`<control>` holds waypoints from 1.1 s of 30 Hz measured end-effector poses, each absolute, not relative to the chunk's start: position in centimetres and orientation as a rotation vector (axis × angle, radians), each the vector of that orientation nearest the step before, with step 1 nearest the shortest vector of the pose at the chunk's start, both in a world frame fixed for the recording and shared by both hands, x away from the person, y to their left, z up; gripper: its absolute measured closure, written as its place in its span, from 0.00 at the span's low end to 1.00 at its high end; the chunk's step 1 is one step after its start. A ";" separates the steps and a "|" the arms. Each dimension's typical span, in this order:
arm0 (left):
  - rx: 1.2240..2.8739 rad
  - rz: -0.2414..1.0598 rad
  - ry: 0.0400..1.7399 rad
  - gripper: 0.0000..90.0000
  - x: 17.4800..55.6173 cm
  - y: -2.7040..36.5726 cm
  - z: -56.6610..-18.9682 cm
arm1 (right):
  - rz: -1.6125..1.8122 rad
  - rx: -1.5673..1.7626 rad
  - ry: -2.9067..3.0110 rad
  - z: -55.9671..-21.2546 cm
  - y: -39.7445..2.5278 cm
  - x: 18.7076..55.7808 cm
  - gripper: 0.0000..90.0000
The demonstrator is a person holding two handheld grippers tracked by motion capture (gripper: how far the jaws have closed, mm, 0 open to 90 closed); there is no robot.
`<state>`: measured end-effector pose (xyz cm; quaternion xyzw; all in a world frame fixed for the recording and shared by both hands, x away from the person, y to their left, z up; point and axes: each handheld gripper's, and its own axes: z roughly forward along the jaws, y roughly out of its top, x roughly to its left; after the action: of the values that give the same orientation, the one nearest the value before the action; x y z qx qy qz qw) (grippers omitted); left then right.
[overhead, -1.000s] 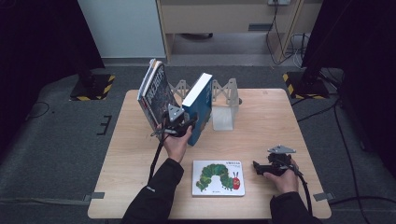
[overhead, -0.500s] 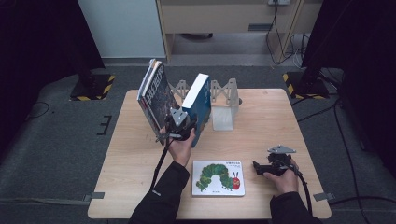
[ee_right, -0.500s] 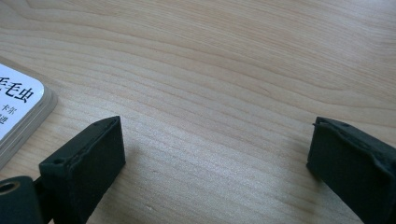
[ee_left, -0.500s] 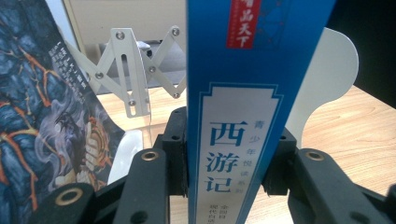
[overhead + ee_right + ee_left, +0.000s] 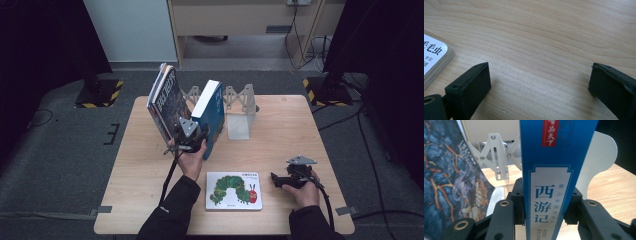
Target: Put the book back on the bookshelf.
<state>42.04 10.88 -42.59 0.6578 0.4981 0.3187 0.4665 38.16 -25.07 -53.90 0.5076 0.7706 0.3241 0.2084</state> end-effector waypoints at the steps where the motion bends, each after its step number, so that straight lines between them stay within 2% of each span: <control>1: 1.616 0.787 1.220 0.68 42.0 10.9 -42.6 | 0.902 1.412 2.145 -53.9 -25.1 38.2 0.04; 16: 1.617 0.839 1.214 0.67 42.5 9.9 -42.8 | 0.902 1.413 2.146 -53.9 -25.0 38.2 0.04; 33: 1.618 0.823 1.239 0.67 45.7 8.5 -42.7 | 0.902 1.409 2.146 -53.9 -25.0 38.3 0.04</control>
<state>45.74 8.51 -42.67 0.6557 0.5021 0.3336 0.4545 38.28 -25.02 -53.90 0.5064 0.7713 0.3242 0.2086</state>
